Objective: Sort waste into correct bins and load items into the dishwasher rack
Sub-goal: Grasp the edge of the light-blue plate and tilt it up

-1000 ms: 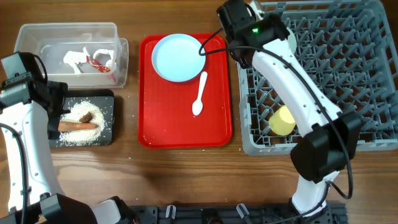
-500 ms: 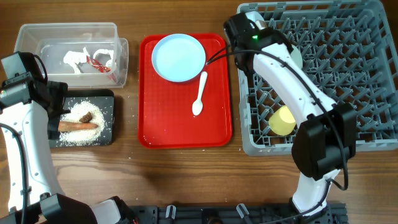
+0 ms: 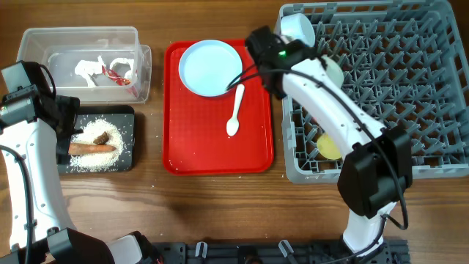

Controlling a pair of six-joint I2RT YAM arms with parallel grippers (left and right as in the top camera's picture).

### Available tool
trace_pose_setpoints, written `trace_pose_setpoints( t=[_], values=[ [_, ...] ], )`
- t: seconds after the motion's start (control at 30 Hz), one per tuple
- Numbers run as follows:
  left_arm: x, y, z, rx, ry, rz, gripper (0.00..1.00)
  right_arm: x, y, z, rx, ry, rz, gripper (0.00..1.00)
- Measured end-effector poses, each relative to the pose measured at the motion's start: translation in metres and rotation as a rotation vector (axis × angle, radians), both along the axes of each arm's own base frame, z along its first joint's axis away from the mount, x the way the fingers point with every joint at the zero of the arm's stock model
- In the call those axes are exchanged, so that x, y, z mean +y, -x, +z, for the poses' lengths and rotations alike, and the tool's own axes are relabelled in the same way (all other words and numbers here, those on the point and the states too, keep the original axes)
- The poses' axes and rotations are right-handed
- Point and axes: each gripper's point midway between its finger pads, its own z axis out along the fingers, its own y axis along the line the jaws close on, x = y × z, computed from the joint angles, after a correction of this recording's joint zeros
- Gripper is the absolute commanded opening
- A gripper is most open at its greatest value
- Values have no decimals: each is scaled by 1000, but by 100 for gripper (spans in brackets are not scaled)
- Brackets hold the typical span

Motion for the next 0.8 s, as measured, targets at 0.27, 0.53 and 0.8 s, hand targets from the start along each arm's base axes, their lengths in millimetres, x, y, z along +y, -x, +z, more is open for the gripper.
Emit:
trace_pose_setpoints(
  t=[0.27,0.53,0.8],
  values=[
    [0,0,0,0,0,0,100,57,25,-37,150,-174,112,100],
    [0,0,0,0,0,0,100,107,-22,-6,-105,-435,174,100],
    [0,0,0,0,0,0,100,233,-23,46,-125,-1351,106,86]
  ],
)
